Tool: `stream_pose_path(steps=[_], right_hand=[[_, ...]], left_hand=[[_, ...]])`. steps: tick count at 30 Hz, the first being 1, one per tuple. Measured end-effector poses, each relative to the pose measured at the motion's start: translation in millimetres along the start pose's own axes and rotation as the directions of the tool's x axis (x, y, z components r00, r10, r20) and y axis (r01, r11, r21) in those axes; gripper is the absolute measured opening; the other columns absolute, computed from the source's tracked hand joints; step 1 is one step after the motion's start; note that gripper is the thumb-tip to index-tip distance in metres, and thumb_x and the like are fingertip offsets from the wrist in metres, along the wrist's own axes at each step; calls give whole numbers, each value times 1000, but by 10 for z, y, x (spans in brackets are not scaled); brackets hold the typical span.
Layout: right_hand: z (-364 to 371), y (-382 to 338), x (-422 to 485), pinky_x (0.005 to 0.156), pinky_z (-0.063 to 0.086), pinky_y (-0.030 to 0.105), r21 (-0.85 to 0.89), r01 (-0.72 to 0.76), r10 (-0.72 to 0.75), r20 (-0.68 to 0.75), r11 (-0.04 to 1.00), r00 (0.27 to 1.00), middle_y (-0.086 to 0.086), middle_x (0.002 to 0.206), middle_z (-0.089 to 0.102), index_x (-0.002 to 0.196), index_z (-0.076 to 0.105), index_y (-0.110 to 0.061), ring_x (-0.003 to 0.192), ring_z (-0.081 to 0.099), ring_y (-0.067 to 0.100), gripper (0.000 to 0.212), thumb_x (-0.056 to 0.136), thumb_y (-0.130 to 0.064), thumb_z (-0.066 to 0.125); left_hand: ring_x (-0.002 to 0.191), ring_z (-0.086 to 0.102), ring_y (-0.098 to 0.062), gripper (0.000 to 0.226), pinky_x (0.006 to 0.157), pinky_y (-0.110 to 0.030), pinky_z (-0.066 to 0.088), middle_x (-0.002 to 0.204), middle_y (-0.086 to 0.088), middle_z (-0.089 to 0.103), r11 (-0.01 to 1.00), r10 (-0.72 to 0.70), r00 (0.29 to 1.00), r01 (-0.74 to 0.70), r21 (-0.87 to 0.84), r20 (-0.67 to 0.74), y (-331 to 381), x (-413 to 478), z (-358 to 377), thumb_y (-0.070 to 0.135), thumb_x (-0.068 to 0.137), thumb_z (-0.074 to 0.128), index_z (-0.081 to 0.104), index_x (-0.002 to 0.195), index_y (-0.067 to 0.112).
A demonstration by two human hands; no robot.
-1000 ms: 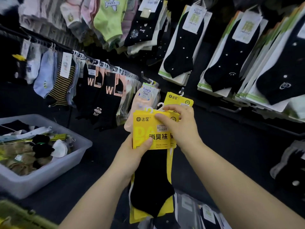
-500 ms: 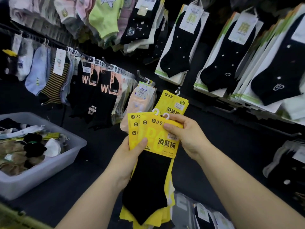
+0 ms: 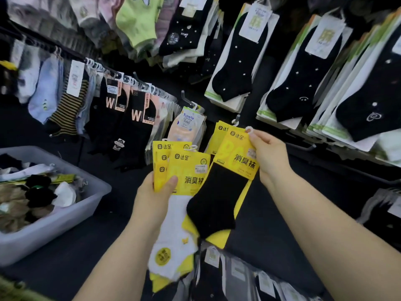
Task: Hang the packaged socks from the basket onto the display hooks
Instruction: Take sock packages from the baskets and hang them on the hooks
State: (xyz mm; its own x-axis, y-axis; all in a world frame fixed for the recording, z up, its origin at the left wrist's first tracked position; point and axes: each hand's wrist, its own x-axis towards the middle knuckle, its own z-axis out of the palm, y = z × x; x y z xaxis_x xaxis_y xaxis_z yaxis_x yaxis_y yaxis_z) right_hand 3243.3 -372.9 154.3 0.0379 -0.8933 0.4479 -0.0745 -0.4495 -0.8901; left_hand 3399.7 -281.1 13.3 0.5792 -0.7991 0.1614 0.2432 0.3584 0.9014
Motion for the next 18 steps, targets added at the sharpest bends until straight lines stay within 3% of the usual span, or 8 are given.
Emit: stream_pose_path(steps=[3,6,9,11,14,16,18], right_hand=[[185,-108,214,78,57,40,-96,88,-91,-23,991,996,-1,90,66,81,64,-25,84,66,21,9,90,-21,64],[358,-67,370,68,54,36,-200,57,-78,-103,978,992,-4,81,61,79,64,-23,73,58,15,10,89,-20,64],[397,28,455,73,58,38,-178,-24,-13,-205,984,979,1,90,68,83,71,-19,80,64,19,6,87,-16,67],[374,67,456,67,58,33,-150,-56,21,-226,987,974,3,95,68,82,70,-22,78,66,18,10,87,-14,67],[321,128,358,77,55,34,-273,-45,-38,-290,961,956,6,120,52,89,63,-27,104,58,25,15,86,-13,66],[303,149,150,87,51,37,-377,36,-129,-225,926,966,5,124,44,94,56,-28,115,49,25,17,86,-16,66],[322,161,-113,79,46,27,-356,122,-134,-7,926,991,2,113,53,95,56,-25,105,54,18,13,87,-25,66]], left_hand=[[90,69,-17,7,77,-38,53,95,6,73,993,77,997,-75,88,-19,37,44,-127,23,92,61,64,96,28],[87,69,-15,9,74,-37,53,90,7,73,988,110,993,-106,115,-35,56,91,-223,22,91,61,63,89,30],[89,69,-18,9,78,-40,53,89,7,73,987,106,994,-102,121,-26,57,119,-263,23,91,62,63,88,31],[90,69,-20,7,83,-46,54,91,5,74,992,76,997,-75,103,-6,50,123,-265,24,91,62,63,89,31],[92,70,-22,6,88,-52,53,95,3,75,998,19,999,-21,54,36,42,104,-234,25,91,62,64,94,30],[93,70,-22,8,89,-51,53,97,2,75,999,-2,998,-1,33,67,34,74,-204,26,90,63,64,98,29],[93,71,-23,11,89,-51,53,98,1,75,1000,-19,995,20,-5,102,28,37,-173,26,90,63,64,101,26]])
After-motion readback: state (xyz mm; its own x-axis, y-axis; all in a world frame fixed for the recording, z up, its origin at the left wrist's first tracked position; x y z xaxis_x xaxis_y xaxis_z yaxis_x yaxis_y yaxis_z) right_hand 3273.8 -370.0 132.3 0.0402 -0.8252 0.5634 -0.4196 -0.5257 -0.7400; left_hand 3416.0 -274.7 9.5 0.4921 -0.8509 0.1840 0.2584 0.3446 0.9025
